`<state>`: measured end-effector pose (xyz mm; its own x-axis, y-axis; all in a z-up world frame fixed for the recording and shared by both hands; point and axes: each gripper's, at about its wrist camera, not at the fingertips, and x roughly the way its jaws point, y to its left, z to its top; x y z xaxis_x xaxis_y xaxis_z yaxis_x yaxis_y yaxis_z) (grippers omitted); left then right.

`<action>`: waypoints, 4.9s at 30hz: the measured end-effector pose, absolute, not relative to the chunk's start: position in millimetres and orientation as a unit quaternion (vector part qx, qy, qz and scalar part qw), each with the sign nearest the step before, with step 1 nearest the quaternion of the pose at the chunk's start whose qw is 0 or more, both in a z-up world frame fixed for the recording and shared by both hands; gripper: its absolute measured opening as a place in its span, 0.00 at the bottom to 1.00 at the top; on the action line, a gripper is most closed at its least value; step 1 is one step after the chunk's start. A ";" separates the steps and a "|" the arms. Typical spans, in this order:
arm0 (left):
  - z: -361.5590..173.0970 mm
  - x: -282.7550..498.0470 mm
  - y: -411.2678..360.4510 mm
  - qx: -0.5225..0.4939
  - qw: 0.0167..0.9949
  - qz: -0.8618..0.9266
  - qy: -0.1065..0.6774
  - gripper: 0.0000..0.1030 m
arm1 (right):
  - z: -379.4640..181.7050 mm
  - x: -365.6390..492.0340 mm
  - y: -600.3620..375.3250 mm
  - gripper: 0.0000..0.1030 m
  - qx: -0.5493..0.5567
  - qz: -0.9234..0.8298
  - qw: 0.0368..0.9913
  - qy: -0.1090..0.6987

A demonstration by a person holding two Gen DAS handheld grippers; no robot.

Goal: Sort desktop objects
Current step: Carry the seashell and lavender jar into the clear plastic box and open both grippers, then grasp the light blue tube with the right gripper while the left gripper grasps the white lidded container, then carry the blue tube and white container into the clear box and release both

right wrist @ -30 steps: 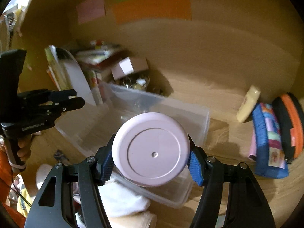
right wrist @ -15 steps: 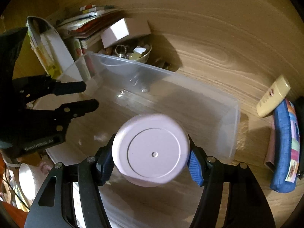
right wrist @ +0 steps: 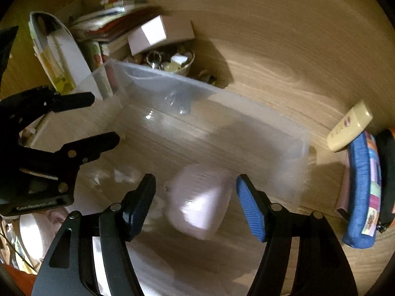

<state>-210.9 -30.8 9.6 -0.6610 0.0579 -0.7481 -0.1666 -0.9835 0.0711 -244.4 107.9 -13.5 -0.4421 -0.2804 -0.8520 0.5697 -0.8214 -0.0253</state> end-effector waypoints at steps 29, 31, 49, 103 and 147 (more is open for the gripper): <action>57.0 -46.9 -55.8 -0.288 0.025 0.957 0.025 0.95 | 49.5 -120.8 257.2 0.86 0.372 -0.920 0.120 0.033; 41.8 -41.1 -56.8 -0.306 0.029 0.951 0.017 0.95 | 38.4 -118.7 264.0 0.86 0.384 -0.916 0.109 0.033; -29.1 -36.6 -36.1 -0.387 0.076 0.919 -0.002 0.95 | -49.2 -145.8 250.8 0.86 0.480 -0.865 0.103 0.106; 37.0 -169.0 -57.5 -0.321 0.063 0.945 -0.002 0.64 | 28.2 -194.8 124.7 0.69 0.368 -0.882 0.257 0.143; 47.5 -166.1 -48.0 -0.317 0.046 0.947 0.027 0.77 | 24.8 -193.9 107.0 0.79 0.359 -0.880 0.239 0.200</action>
